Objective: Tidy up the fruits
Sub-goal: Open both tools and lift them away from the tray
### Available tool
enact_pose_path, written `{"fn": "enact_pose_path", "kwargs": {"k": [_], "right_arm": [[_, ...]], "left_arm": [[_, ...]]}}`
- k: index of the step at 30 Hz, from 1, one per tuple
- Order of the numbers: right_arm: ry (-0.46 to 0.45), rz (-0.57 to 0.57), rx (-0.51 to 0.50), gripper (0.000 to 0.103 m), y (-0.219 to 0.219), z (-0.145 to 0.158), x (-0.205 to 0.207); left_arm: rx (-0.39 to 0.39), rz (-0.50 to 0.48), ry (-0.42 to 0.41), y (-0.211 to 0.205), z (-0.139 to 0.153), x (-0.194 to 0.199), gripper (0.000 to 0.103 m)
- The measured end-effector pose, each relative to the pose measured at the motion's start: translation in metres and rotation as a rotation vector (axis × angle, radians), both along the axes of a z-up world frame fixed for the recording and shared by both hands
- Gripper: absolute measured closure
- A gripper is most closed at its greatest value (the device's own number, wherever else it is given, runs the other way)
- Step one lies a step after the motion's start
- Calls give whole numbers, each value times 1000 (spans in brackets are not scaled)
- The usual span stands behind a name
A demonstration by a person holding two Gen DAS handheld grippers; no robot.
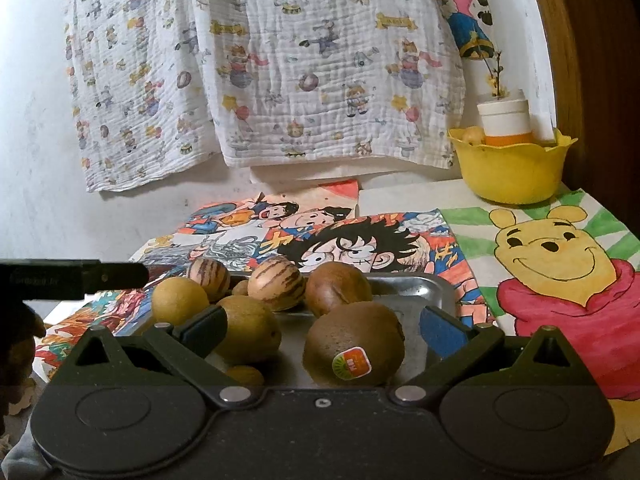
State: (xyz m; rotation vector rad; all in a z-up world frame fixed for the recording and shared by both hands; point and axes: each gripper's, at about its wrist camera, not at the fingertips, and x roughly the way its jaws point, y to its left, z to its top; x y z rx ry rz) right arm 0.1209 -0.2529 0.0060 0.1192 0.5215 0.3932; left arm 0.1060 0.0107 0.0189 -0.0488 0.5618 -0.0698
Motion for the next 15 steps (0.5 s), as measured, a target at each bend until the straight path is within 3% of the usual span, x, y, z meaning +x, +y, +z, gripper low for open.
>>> {"fn": "enact_pose_path", "kwargs": {"k": [15], "right_arm": [[-22,7,-37,1,12,18,-38]], "left_arm": [[-4,23,-4,10,-6,-43,0]]}}
